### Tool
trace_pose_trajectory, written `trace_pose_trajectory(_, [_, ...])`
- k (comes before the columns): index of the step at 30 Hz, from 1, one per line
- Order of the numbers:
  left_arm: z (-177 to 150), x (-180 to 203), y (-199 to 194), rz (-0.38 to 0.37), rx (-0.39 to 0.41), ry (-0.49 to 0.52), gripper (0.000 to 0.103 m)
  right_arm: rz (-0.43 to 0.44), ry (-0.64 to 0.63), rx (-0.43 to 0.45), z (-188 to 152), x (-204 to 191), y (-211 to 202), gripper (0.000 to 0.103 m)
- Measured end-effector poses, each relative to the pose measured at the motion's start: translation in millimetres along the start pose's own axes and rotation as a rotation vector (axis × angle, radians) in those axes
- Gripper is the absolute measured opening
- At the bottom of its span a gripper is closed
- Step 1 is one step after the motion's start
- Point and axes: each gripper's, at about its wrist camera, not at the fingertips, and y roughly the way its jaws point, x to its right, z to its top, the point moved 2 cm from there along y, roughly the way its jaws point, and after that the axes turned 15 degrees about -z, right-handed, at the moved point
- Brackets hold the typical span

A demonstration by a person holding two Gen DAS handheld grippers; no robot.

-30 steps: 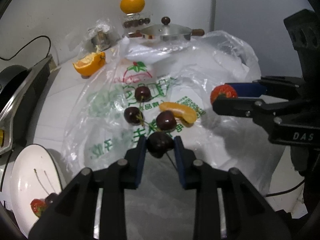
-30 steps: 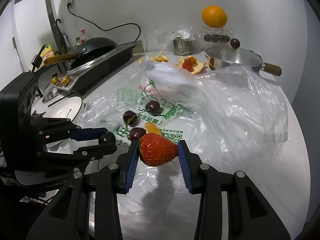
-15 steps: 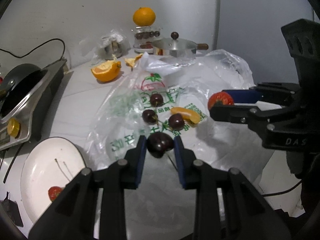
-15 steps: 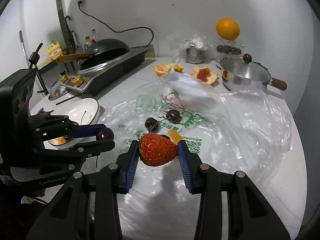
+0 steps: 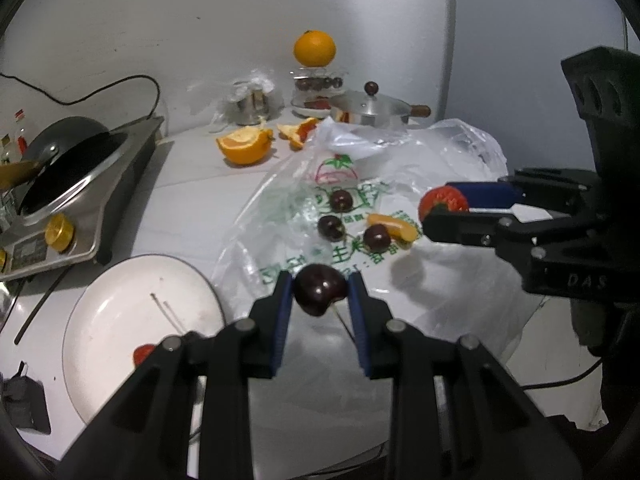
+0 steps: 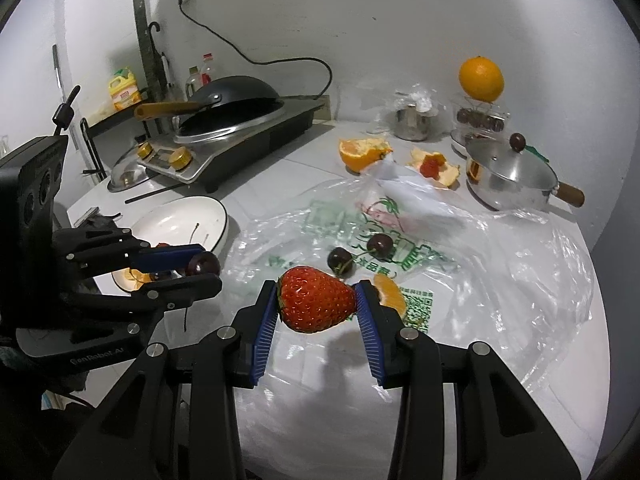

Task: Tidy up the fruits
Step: 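Carry the cherry and strawberry over the white plate with both grippers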

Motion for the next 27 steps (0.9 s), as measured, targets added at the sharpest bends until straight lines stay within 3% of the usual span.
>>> trace_pose_trajectory(27, [-37.8, -68.0, -54.2, 0.097, 0.070, -0.124, 0.029, 0.041, -0.116, -0.002, 24.3, -73.4, 5.2, 0.042])
